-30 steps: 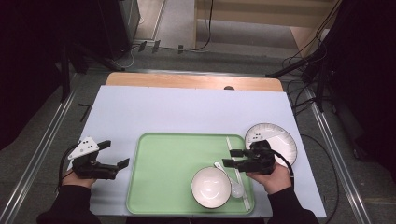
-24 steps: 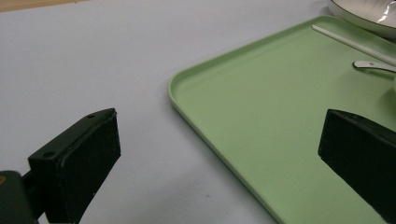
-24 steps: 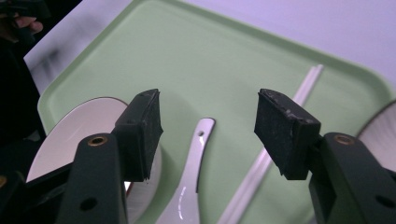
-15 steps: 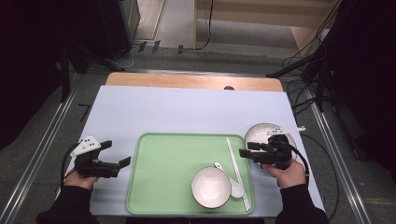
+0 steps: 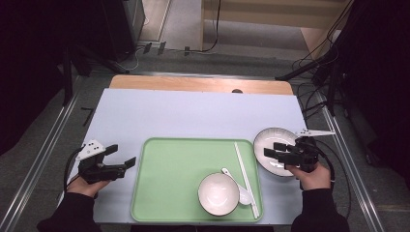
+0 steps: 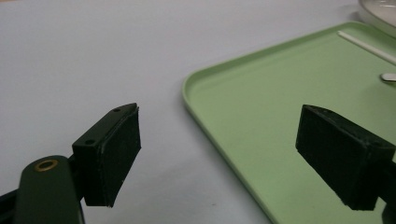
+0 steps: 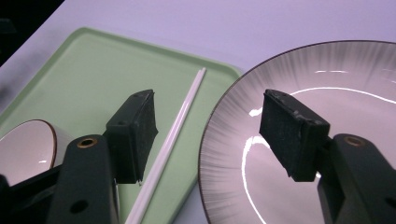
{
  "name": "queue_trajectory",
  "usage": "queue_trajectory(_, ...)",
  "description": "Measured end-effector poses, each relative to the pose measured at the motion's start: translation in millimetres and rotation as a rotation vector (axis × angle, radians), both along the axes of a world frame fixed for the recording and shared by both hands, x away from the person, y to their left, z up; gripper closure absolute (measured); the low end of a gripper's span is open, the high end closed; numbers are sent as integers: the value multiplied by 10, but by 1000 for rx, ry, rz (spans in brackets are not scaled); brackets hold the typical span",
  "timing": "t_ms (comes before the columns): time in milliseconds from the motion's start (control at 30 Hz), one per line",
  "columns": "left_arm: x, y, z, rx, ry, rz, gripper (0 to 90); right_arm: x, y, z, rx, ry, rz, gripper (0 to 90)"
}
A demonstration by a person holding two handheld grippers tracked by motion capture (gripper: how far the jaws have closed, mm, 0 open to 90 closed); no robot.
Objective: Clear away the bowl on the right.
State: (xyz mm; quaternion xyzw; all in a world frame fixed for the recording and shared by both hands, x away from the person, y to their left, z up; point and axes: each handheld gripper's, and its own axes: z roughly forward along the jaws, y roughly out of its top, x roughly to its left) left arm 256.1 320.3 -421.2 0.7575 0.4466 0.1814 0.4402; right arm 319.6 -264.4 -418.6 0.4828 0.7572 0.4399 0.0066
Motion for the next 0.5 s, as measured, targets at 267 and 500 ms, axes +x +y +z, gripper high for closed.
queue_trajectory(267,-30,9,8,-18,-38,-27,186,52,-192,-35,19,2,-47,333)
queue_trajectory(500,-51,5,17,-48,-59,-29,257,83,-391,-59,14,-3,-129,329)
